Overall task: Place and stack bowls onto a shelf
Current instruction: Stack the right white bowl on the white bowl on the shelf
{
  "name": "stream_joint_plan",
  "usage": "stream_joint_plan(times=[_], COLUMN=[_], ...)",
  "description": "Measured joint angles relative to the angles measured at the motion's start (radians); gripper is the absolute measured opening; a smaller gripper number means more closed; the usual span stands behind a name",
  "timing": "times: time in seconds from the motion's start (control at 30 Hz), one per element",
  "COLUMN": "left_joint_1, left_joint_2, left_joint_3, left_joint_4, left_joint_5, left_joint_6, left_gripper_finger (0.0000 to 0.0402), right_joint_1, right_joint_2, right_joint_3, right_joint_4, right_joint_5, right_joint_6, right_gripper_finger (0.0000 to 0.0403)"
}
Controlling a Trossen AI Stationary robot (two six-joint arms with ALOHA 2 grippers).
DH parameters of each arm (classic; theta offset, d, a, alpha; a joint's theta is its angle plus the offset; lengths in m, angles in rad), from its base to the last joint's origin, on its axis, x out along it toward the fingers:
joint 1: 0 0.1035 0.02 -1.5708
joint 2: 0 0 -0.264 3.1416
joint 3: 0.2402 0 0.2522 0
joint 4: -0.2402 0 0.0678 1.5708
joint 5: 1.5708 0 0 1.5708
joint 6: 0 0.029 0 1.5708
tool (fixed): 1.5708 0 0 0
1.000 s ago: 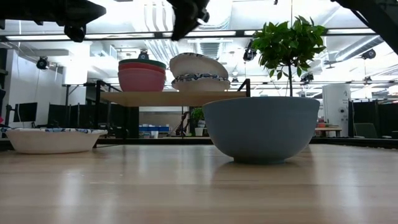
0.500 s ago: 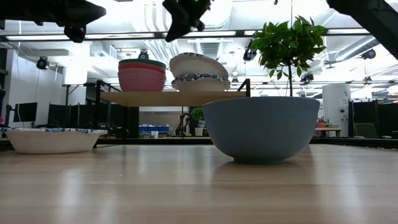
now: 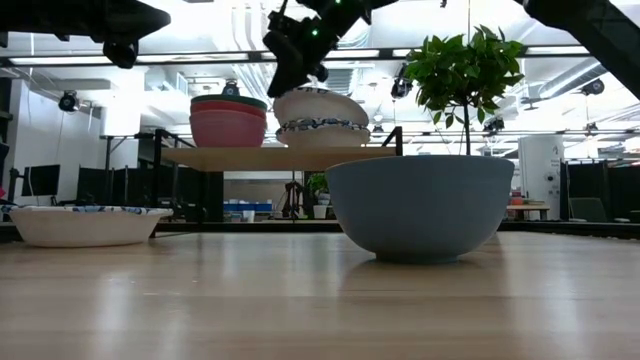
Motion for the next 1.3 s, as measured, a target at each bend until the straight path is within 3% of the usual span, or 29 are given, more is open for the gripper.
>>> stream_joint_plan(times=[0.6,0.87,0.97,1.13,1.3], left_joint_1=[0.0,0.0,0.0,-0.006,-0.046], left_joint_2=[0.0,0.001,0.015,0.078,0.17], left_joint_3=[0.0,0.0,0.0,0.031,0.043], left_joint_4=[0.0,0.0,0.001,0.007,-0.008], left_joint_5=[0.0,0.002,0.057,0.116,0.123], left_joint_6=[0.0,-0.03,-0.049,-0.109,-0.192], left_gripper_finger=[0.0,0.0,0.0,0.0,0.0], right_joint_1=[0.01,0.118,0.179,0.282,0.382], right_joint_2=[-0.009,-0.137,-0.197,-0.332,-0.48], right_joint_3=[-0.131,-0.138,-0.168,-0.325,-0.586], right_joint_4=[0.151,0.076,0.001,-0.056,0.038], right_joint_5=[0.0,0.0,-0.001,-0.002,0.04], right_joint_6=[0.027,0.06,0.08,0.121,0.217], right_gripper_finger=[0.0009,0.0009,0.0009,0.0009,0.0009])
